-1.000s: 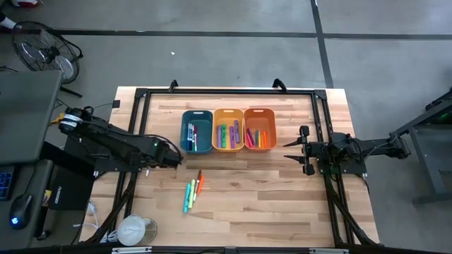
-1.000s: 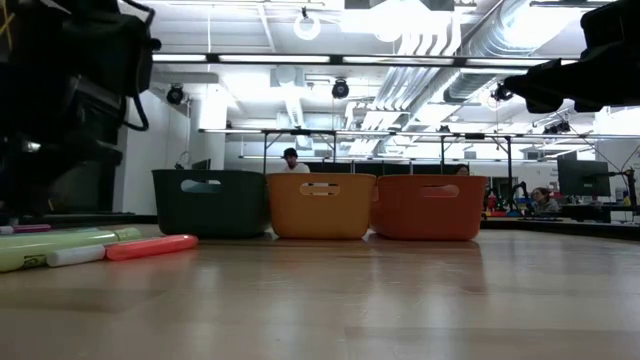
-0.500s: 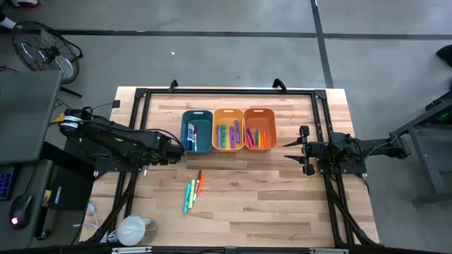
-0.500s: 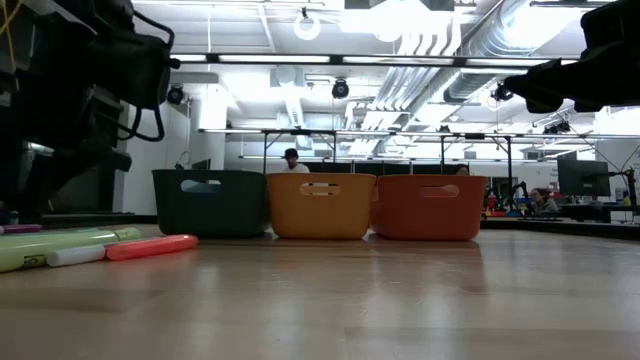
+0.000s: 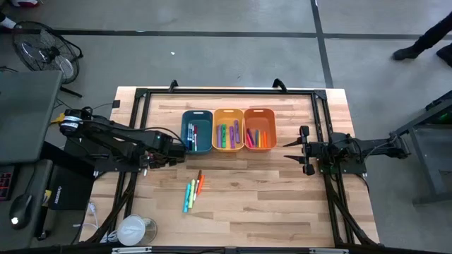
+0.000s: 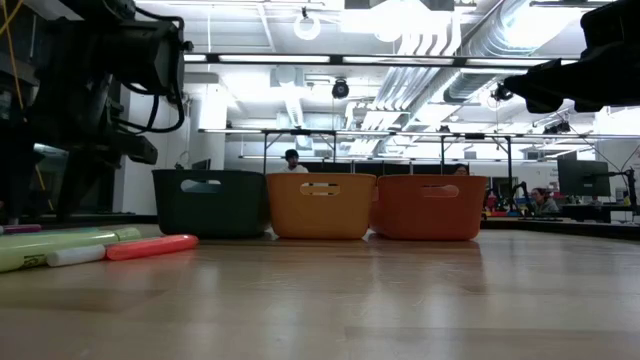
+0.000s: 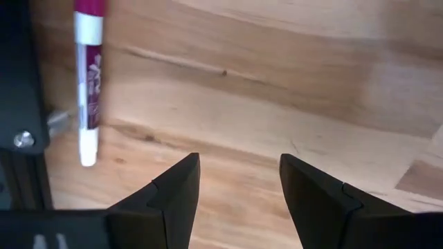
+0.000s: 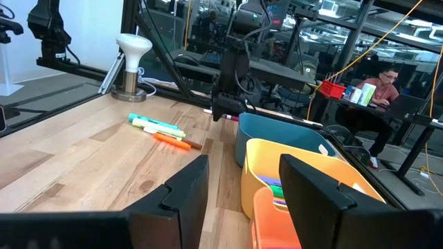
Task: Pick & Place Markers
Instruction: Put the dark red marker pen into the blue bin
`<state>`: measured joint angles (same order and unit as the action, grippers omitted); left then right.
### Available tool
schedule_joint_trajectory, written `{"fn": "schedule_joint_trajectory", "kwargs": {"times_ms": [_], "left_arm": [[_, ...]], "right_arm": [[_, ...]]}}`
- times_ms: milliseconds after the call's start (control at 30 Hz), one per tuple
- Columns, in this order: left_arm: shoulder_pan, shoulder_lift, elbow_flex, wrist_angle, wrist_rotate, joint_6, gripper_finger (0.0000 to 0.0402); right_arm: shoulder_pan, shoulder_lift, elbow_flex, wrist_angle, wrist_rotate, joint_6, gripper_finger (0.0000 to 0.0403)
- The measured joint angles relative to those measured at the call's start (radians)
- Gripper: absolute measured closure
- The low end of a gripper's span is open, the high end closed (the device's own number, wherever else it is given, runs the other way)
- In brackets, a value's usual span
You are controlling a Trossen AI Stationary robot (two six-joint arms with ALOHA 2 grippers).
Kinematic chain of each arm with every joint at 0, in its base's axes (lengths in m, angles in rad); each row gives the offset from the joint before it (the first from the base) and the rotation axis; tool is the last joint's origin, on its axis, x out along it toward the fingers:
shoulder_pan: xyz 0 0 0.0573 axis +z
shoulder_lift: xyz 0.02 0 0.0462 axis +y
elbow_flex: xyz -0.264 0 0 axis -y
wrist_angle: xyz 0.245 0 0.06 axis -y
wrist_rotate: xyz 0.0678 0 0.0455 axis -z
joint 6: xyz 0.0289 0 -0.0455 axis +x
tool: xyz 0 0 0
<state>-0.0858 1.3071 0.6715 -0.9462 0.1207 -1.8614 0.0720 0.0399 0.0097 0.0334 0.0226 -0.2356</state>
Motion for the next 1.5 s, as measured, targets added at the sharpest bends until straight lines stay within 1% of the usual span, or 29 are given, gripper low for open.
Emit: {"fn": "schedule_joint_trajectory", "kwargs": {"times_ms": [100,167,267,367,500,600,733,833,900,1000,1100,1233,1433,1500], "left_arm": [[-0.008,0.000,0.031,-0.023,-0.006,-0.021,0.0207],[-0.008,0.004,0.057,-0.067,-0.019,-0.031,0.0207],[-0.005,0.054,0.123,-0.148,-0.026,-0.030,0.0207],[-0.006,0.100,0.202,-0.277,-0.026,-0.029,0.0207],[-0.006,0.170,0.273,-0.358,-0.019,-0.055,0.0207],[0.009,0.215,0.293,-0.354,-0.007,-0.058,0.0207],[0.043,0.295,0.298,-0.345,0.068,-0.073,0.0207],[0.076,0.338,0.299,-0.255,0.152,-0.090,0.0207],[0.082,0.355,0.299,-0.181,0.172,-0.094,0.0207],[0.078,0.360,0.299,-0.060,0.138,-0.093,0.0207],[0.079,0.359,0.299,-0.031,0.090,-0.081,0.0207],[0.079,0.340,0.299,-0.043,0.054,-0.029,0.0207],[0.065,0.299,0.299,-0.102,0.049,0.032,0.0207],[0.054,0.282,0.298,-0.147,0.049,0.032,0.0207]], "right_arm": [[0.000,0.000,0.000,0.000,0.000,0.000,0.0236],[0.000,0.000,0.000,0.000,0.000,0.000,0.0236],[0.000,0.000,0.000,0.000,0.000,0.000,0.0236],[0.000,0.000,0.000,0.000,0.000,0.000,0.0236],[0.000,0.000,0.000,0.000,0.000,0.000,0.0236],[0.000,0.000,0.000,0.000,0.000,0.000,0.0236],[0.000,0.000,0.000,0.000,0.000,0.000,0.0236],[0.000,0.000,0.000,0.000,0.000,0.000,0.0236],[0.000,0.000,0.000,0.000,0.000,0.000,0.0236],[0.000,0.000,0.000,0.000,0.000,0.000,0.0236],[0.000,0.000,0.000,0.000,0.000,0.000,0.0236],[0.000,0.000,0.000,0.000,0.000,0.000,0.0236],[0.000,0.000,0.000,0.000,0.000,0.000,0.0236],[0.000,0.000,0.000,0.000,0.000,0.000,0.0236]]}}
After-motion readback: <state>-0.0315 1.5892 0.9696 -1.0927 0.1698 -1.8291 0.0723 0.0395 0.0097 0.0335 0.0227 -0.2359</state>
